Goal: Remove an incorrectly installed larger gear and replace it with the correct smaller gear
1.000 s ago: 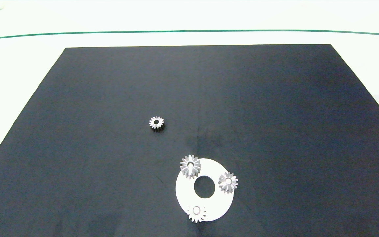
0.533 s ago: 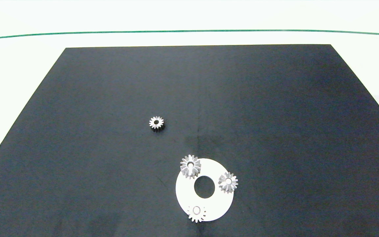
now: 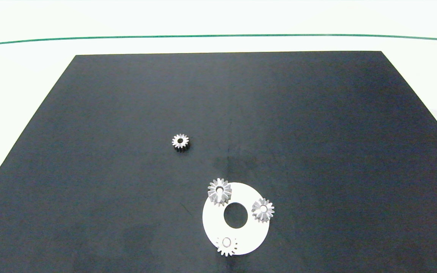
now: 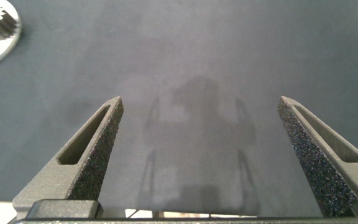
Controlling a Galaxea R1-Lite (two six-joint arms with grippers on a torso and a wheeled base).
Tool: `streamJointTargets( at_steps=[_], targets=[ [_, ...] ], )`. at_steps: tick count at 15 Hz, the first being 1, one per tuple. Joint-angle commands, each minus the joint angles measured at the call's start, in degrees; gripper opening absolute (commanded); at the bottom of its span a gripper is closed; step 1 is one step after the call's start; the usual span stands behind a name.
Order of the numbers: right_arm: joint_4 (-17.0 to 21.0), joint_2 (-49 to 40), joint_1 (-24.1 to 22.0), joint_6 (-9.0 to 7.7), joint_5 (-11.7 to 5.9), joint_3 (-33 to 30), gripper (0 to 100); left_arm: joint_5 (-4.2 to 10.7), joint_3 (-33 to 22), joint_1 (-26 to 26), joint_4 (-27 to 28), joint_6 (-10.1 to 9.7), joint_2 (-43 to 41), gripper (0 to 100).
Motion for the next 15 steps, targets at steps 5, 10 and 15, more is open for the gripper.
streamJointTargets(
  at_steps=[5, 10, 15],
  targets=[
    [1.1, 27.6, 1.0, -3.24, 2.0, -17.2, 100, -1.33, -17.4, -8.9, 2.4, 10.96, 34.2, 100],
    [1.5, 30.9, 4.2, -2.97, 3.14, -16.3, 100, -0.45, -28.4, -20.6, 2.5, 10.35, 51.9, 100],
    [1.5, 29.7, 4.3, -2.97, 3.31, -14.9, 100, 10.44, -38.6, -36.2, 2.3, 2.88, 68.2, 100]
  ],
)
